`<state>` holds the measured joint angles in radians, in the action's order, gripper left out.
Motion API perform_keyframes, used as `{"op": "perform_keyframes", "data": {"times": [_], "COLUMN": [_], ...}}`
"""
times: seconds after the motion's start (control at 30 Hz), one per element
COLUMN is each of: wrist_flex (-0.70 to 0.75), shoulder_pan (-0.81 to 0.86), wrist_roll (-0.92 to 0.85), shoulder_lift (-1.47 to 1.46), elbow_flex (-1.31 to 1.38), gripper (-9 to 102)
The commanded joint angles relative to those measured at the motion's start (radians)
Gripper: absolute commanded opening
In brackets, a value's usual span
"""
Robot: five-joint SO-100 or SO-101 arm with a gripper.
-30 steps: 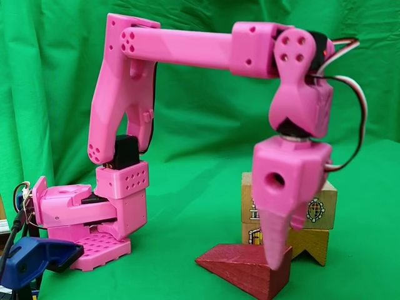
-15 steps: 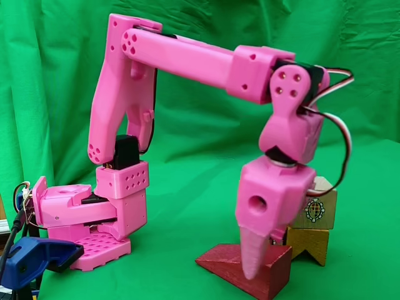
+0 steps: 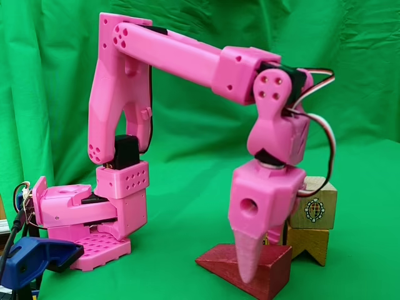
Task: Grasp some building blocks and build the house on the picture.
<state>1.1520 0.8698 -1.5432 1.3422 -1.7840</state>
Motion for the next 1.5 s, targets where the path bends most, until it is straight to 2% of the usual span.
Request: {"op": "perform_keyframes", "data": {"times": [0.0,0.3,0.6,0.73,1.1,1.47], "wrist_flex": [-0.031,-0.037,-0.161,-0.170,-0.166,-0.160], "shoulder_pan": [-0.006,-0.008,-0.008,-0.008,-0.008,0.003], "wrist_roll": [-0.006,-0.006,-0.006,-0.006,-0.006,-0.006], "shoulder_lift": [0.058,0.081,0.083,0.083,0.083,0.212], "elbow_flex": [-0.011,-0.067,-0.130,-0.138,-0.140,-0.137], "gripper": [36,36,36,36,22,22]}}
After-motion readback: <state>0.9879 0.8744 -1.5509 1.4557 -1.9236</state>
